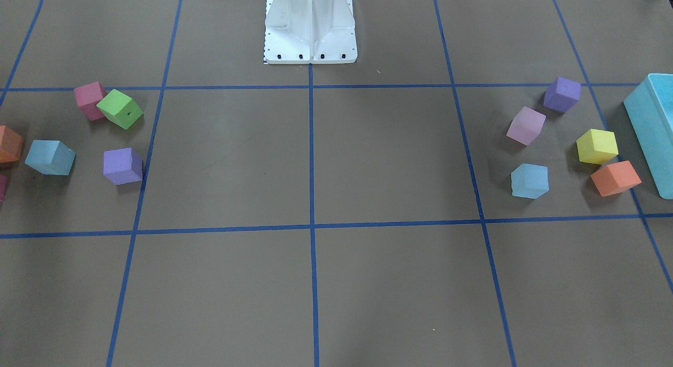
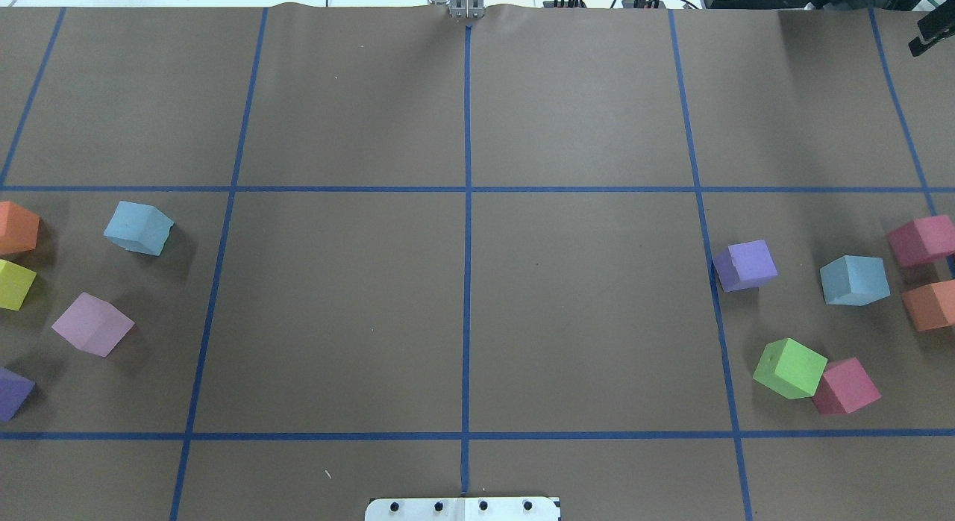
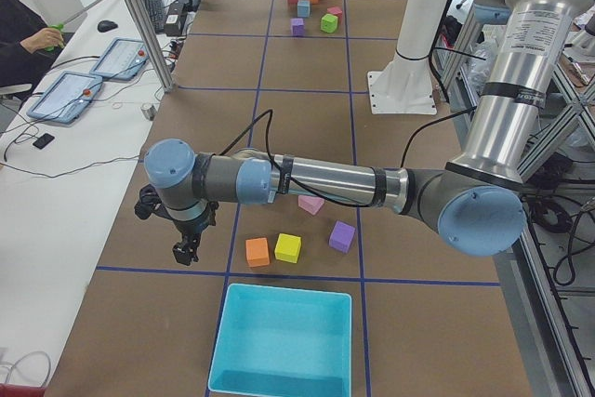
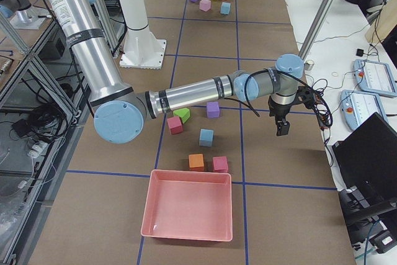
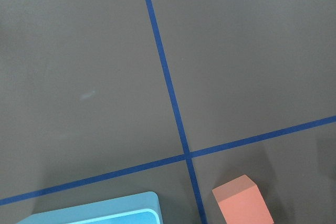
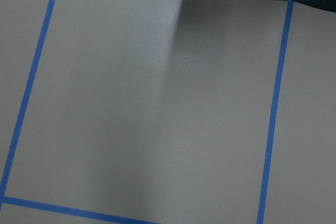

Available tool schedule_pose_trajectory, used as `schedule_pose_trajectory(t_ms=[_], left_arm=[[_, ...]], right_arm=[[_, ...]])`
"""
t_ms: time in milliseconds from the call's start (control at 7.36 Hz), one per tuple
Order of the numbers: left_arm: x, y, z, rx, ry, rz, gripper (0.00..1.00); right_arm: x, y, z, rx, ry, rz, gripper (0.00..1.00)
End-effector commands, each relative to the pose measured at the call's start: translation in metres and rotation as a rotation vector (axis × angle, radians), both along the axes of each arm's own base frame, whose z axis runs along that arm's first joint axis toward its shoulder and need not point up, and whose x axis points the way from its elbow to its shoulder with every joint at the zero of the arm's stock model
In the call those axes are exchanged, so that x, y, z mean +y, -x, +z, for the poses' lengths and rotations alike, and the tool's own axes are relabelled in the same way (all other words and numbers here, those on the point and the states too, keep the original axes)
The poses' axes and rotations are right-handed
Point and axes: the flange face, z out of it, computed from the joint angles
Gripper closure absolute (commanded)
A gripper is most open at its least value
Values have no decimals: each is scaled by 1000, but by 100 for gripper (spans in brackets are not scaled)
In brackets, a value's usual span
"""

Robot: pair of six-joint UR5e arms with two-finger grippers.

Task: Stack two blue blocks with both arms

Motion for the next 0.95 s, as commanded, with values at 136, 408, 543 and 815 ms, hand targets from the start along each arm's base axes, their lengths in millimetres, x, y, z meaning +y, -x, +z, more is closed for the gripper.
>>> schedule_pose_trajectory(t_ms=[136, 408, 543, 815], left_arm=[[1, 0, -1, 0, -4, 1, 2], [11, -1, -3, 0, -10, -1, 2], [14, -1, -4, -1, -11, -1, 2], [15, -1, -5, -1, -14, -1, 2]], right_arm=[[1, 2, -4, -31, 5, 6, 0], [6, 8, -30, 8, -67, 15, 0], [11, 36, -19, 12, -39, -25, 0], [62, 49, 31, -25, 39, -16, 0]])
